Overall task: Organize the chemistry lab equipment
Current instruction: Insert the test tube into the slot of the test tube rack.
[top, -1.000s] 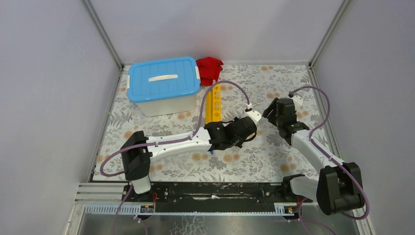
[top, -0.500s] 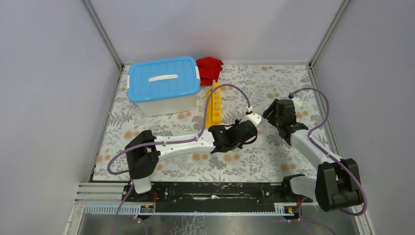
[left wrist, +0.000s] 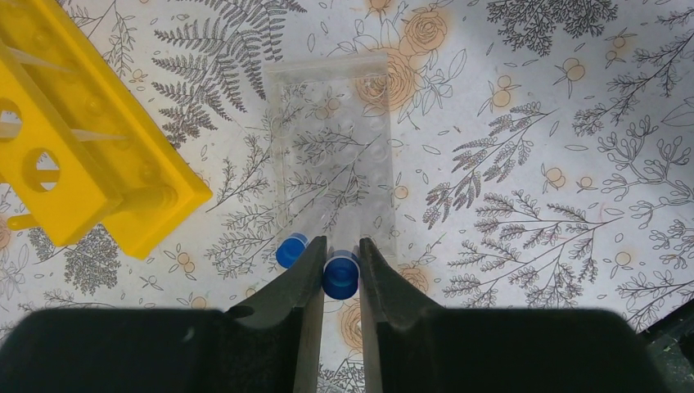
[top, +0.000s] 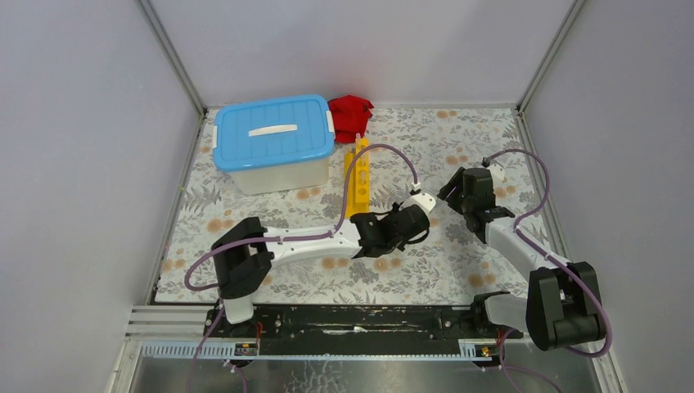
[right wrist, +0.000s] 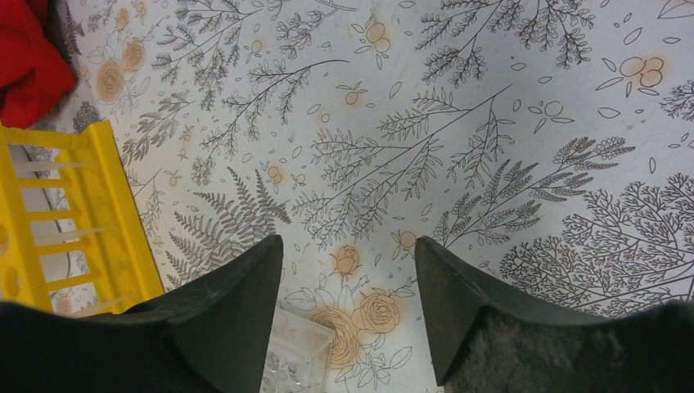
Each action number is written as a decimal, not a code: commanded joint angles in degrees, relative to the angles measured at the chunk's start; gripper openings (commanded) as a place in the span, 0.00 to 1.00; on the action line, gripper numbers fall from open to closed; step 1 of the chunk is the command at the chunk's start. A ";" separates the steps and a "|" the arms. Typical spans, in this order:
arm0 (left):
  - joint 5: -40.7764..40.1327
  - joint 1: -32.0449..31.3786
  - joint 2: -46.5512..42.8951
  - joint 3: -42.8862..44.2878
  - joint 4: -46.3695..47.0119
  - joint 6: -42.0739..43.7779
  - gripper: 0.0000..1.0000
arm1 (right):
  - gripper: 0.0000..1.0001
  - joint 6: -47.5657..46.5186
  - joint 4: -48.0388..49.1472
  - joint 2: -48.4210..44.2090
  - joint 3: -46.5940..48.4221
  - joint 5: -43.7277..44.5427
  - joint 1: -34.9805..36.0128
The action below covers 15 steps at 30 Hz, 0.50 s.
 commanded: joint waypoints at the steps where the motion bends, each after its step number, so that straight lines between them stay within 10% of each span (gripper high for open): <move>1: -2.09 -0.44 1.00 -0.87 4.50 0.12 0.00 | 0.67 0.17 2.99 0.28 -0.08 -0.98 -0.43; 15: -2.19 -0.39 1.84 -1.51 5.38 0.25 0.00 | 0.67 0.11 3.88 1.17 -0.42 -1.21 -0.59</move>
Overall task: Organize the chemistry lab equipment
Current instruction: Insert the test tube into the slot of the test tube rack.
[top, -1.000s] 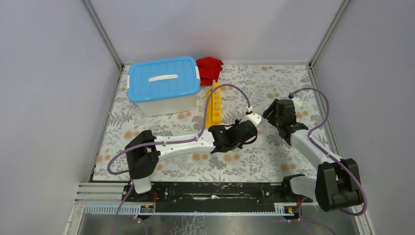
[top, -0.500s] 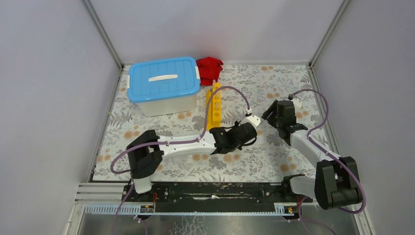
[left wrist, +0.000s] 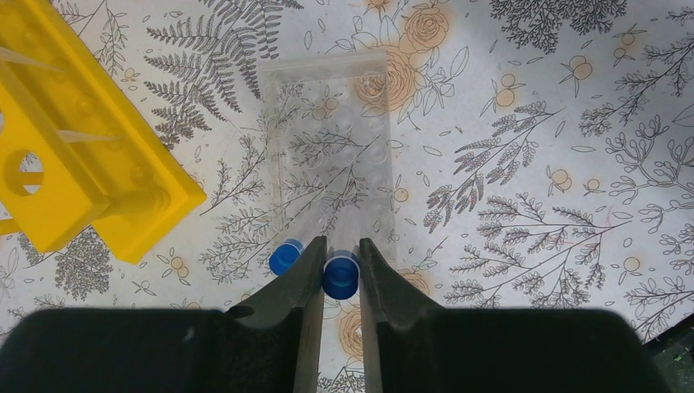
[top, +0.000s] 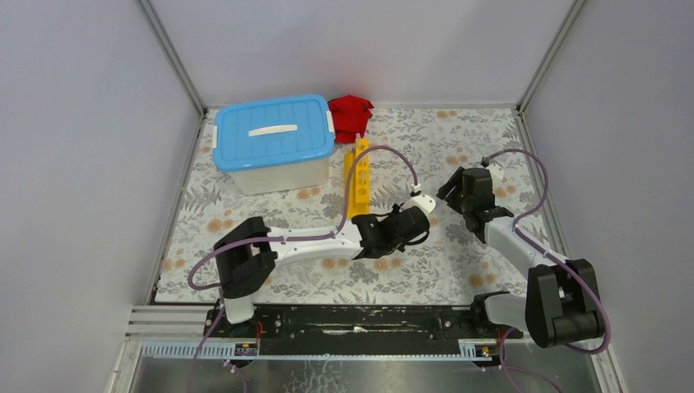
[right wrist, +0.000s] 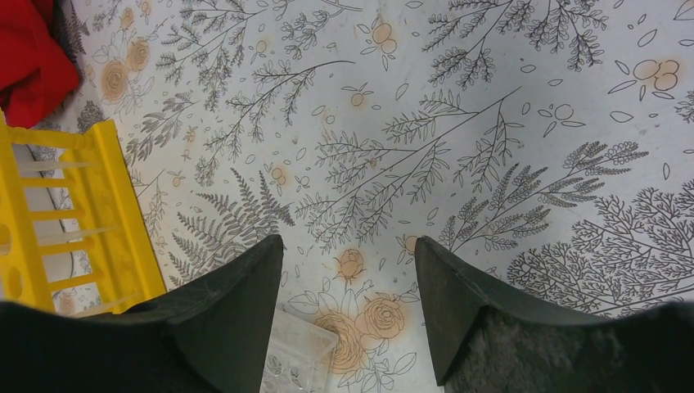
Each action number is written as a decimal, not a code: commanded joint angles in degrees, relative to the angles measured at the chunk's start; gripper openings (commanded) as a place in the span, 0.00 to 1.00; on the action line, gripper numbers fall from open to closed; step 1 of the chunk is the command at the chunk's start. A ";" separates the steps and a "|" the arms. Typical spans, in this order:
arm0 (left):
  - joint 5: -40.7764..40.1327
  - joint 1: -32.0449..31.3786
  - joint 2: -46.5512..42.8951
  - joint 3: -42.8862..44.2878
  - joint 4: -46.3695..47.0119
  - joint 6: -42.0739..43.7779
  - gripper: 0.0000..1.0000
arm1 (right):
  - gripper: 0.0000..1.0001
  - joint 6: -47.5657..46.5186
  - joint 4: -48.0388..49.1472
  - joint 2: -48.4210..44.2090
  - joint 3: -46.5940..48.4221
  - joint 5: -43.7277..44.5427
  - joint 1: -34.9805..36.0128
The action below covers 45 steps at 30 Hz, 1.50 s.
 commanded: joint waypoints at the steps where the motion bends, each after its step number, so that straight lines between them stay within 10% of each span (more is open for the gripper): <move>1: -2.09 -0.39 1.02 -0.54 3.48 0.21 0.00 | 0.68 0.16 2.41 0.21 -0.16 -0.70 -0.51; 37: -2.52 0.46 2.44 -2.39 5.11 -0.28 0.00 | 0.67 0.01 3.73 1.91 -0.49 -1.52 -0.97; 45: -2.43 0.84 2.95 -2.80 5.48 -0.54 0.12 | 0.68 0.03 4.08 2.66 -0.53 -1.53 -0.95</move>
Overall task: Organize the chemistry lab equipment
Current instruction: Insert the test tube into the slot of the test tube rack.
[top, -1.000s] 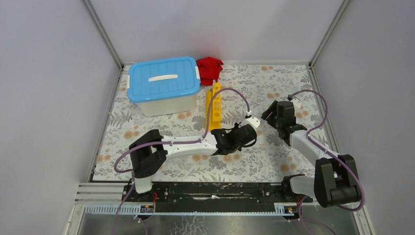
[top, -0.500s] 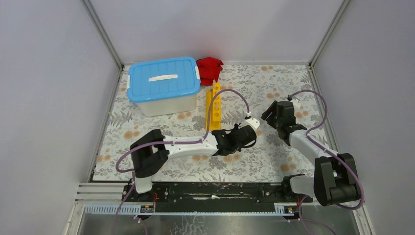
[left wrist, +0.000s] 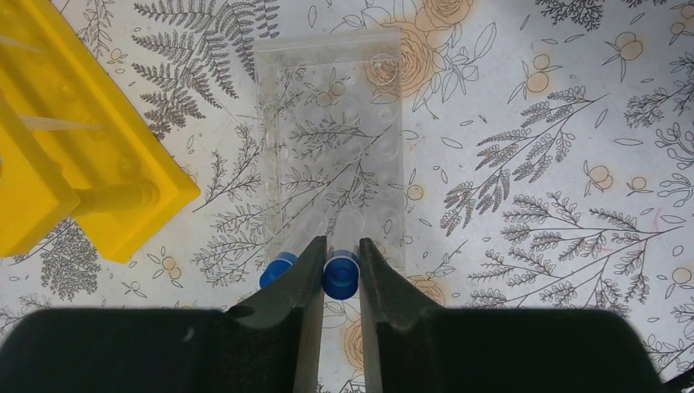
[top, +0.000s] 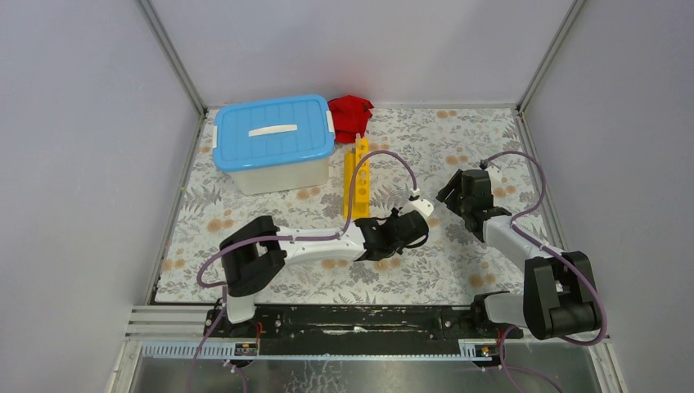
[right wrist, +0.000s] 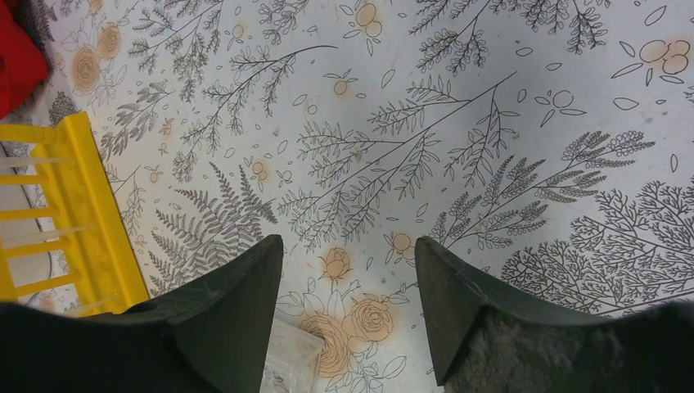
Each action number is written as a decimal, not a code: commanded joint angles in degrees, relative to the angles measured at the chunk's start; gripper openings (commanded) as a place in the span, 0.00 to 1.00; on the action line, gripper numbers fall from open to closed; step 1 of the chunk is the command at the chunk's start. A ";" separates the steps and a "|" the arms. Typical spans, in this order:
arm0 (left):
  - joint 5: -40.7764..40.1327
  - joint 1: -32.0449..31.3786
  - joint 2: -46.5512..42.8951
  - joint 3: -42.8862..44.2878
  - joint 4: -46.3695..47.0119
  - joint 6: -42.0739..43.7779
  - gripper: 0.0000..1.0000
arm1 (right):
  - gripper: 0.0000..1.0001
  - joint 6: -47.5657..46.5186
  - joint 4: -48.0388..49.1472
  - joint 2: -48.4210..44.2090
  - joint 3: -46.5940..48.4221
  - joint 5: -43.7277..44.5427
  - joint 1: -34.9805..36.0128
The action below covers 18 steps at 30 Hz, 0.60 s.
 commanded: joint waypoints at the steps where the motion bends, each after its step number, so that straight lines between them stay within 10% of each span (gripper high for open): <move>1: -1.60 0.46 0.68 -0.81 3.35 -0.54 0.15 | 0.67 0.10 2.64 0.27 0.30 -0.57 -0.36; 18: -2.38 0.47 -1.05 0.48 2.98 -1.25 0.46 | 0.67 -0.16 2.14 -0.14 0.48 -0.86 -0.35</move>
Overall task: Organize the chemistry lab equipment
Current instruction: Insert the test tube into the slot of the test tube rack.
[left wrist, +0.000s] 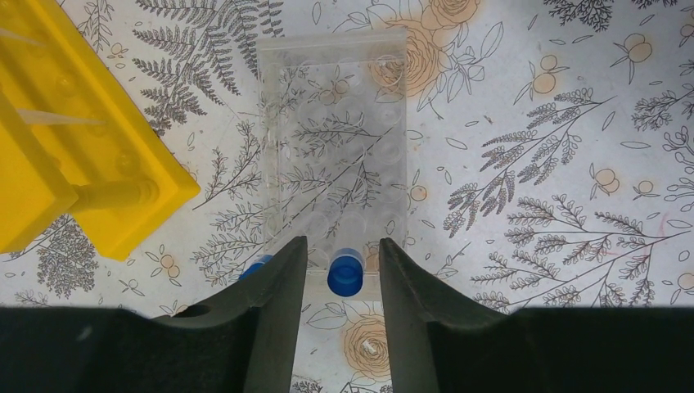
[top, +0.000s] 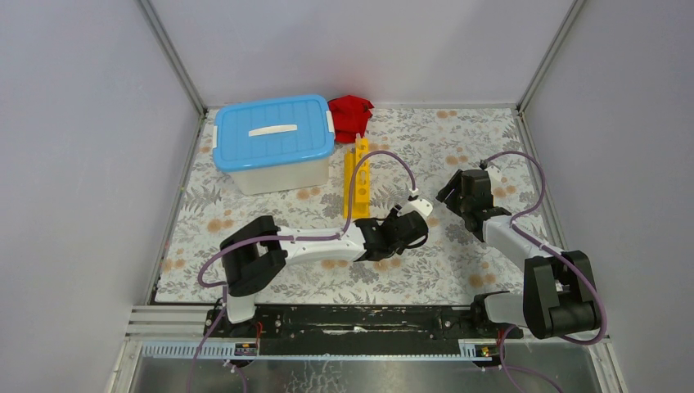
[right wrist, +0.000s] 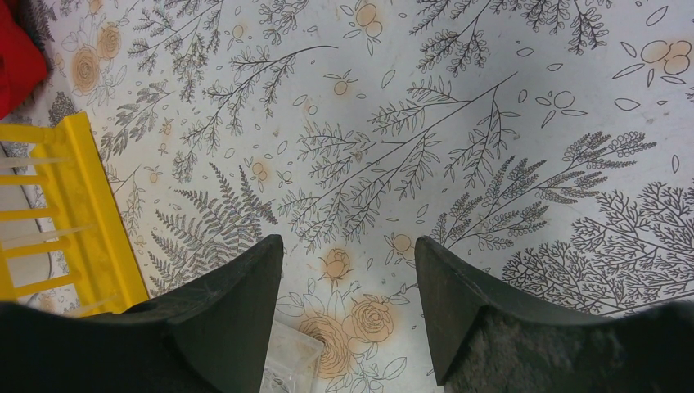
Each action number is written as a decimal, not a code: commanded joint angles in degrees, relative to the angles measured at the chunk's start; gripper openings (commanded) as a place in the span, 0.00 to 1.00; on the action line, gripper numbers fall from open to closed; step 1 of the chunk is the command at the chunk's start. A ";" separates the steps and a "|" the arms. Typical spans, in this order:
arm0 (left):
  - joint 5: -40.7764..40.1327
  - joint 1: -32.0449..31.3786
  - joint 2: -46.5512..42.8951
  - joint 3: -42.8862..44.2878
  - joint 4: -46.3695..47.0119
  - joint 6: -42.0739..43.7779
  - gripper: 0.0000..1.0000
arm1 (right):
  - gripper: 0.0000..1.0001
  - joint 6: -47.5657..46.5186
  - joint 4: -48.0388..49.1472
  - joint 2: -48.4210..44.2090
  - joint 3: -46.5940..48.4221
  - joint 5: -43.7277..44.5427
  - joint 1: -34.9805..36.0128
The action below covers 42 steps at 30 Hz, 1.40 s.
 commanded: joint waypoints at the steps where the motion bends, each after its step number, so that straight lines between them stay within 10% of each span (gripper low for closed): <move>1: -1.95 0.42 -1.36 0.99 2.57 -0.55 0.46 | 0.67 -0.15 1.94 -0.48 0.47 -0.87 -0.36; 42: -9.32 0.42 -10.04 -0.92 4.14 -1.70 0.41 | 0.66 -1.30 0.78 -1.83 0.83 -1.07 -0.36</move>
